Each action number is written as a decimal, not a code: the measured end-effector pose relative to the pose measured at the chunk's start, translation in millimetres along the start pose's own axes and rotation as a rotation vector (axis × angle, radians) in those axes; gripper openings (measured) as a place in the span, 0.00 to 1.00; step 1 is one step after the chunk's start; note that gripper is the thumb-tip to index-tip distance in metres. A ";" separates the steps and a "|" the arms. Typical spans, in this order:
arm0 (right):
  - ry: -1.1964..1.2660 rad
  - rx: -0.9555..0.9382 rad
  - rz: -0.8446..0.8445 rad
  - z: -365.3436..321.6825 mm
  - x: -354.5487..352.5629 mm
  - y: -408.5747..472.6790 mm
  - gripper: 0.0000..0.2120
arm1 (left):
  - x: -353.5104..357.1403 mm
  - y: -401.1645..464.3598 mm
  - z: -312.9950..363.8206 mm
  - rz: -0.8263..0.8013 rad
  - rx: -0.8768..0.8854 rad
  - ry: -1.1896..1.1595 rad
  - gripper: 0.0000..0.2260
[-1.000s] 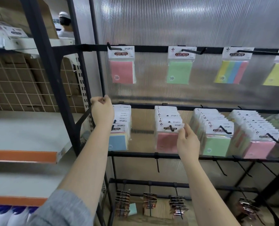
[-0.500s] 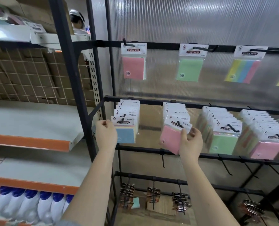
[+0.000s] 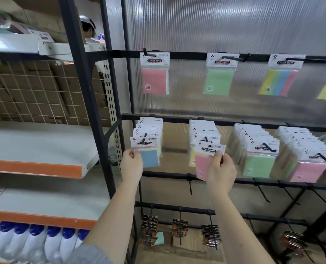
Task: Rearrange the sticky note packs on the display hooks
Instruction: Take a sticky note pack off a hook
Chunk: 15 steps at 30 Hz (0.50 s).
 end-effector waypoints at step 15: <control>0.236 -0.155 0.095 -31.8 -27.6 -13.5 0.21 | 9.7 -7.6 8.4 -0.099 -0.043 -0.149 0.13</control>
Point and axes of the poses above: each hand's wrist, its own y-axis towards the middle knuckle, its own x-axis out of the palm, z = x × y, the point moved 6 cm from there along y, towards the middle knuckle, and after that the axes turned 9 degrees about z, right-handed, at the moved point
